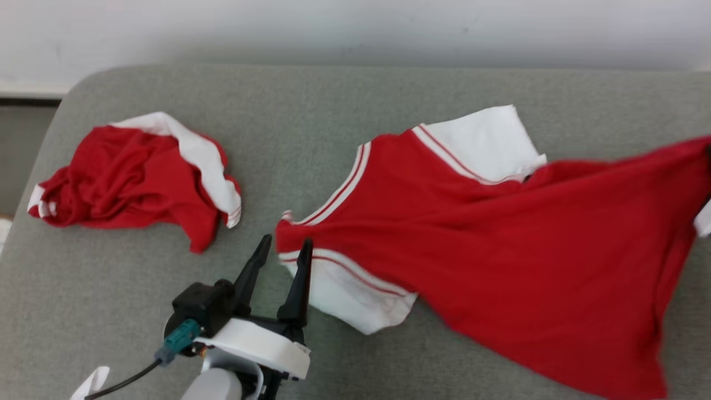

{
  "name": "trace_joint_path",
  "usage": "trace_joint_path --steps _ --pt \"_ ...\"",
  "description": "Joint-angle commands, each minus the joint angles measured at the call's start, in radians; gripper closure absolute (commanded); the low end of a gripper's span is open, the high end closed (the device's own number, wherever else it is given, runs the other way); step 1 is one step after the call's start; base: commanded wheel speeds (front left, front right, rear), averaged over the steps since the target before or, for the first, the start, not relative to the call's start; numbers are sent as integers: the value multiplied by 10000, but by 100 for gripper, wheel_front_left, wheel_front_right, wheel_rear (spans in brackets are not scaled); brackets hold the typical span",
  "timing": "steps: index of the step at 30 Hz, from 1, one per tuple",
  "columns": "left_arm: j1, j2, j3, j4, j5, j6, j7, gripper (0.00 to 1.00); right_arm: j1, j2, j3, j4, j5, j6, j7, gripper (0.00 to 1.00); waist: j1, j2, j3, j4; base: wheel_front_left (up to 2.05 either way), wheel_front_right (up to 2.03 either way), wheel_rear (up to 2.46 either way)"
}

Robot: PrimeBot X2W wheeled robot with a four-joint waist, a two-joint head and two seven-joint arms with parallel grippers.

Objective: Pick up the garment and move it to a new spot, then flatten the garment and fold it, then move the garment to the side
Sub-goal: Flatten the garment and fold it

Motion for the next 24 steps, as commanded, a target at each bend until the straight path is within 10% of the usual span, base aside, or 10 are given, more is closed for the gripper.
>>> trace_joint_path --steps 1,19,21,24 --pt "-128 -29 1 -54 152 -70 -67 0 -351 -257 18 94 -135 2 -82 100 -1 -1 471 369 0 0 0" --pt "-886 -488 236 -297 802 -525 -66 0 -4411 -1631 722 2199 -2178 -1 -2523 100 -1 -1 2415 1455 0 0 0" --pt "-915 -525 280 -249 853 -544 -67 0 -4600 -1483 794 2540 -2368 -1 -2657 0 -1 -1 2410 1413 0 0 0" --pt "-905 -565 357 -170 918 -603 -67 0 -4640 -1194 818 2936 -2361 -1 -2985 0 -1 -1 2252 1259 0 0 0"
